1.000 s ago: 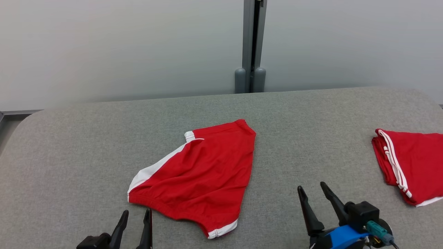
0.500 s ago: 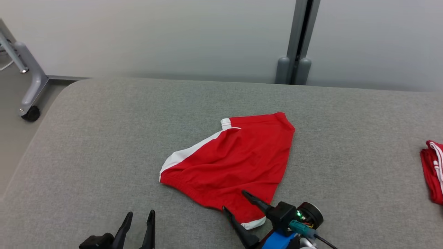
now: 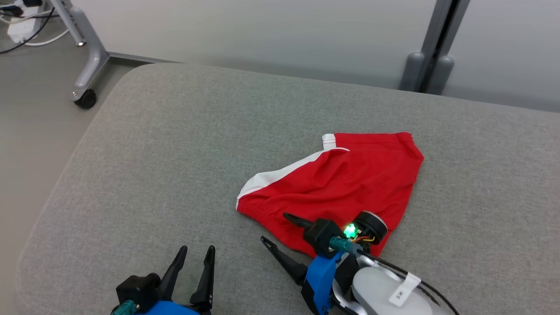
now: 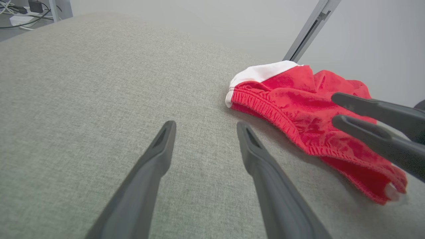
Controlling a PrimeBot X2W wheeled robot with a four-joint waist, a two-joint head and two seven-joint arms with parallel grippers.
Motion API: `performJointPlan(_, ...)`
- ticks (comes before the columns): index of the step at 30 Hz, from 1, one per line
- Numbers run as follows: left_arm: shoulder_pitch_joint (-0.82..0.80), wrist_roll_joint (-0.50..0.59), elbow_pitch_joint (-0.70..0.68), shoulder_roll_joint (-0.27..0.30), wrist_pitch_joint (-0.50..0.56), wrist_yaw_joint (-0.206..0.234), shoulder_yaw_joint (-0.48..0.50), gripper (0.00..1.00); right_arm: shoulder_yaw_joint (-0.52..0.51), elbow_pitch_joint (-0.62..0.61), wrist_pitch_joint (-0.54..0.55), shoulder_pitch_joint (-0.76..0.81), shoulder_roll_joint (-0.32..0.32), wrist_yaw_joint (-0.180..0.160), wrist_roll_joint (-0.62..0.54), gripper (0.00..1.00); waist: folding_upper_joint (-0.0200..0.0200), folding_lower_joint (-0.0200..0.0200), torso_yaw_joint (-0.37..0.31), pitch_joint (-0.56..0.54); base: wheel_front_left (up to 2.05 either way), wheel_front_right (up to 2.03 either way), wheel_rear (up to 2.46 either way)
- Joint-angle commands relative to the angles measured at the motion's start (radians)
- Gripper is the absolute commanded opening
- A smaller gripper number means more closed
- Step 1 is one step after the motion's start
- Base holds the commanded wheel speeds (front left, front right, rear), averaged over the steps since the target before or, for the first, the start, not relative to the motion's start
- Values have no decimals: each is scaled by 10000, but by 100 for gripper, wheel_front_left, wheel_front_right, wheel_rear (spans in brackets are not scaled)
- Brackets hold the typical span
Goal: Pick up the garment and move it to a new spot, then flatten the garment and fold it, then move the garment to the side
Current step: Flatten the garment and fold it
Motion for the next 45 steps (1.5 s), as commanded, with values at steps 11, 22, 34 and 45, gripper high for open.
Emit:
performJointPlan(11, -798, -655, 26, 213, 0, 18, -832, 100, -149, 1212, 1468, -1718, -30, -3, -400, 100, 0, -1, 1290, 1024, 0, 0, 0)
performJointPlan(22, -1053, -1045, 107, 304, 0, 18, -982, 100, -205, 1610, 2251, -2037, -32, -2, -443, 0, 0, -1, 1407, 1243, 0, 0, 0)
performJointPlan(34, -715, -891, 26, 326, 0, 18, -690, 100, -694, 588, -481, -2767, -16, -3, 641, 0, 0, -1, 680, 766, 0, 0, 0)
performJointPlan(45, 128, -607, 112, 241, 0, 18, 92, 100, -1373, -3010, -1098, -3117, -38, -3, 2435, 0, 0, -1, -817, -147, 0, 0, 0)
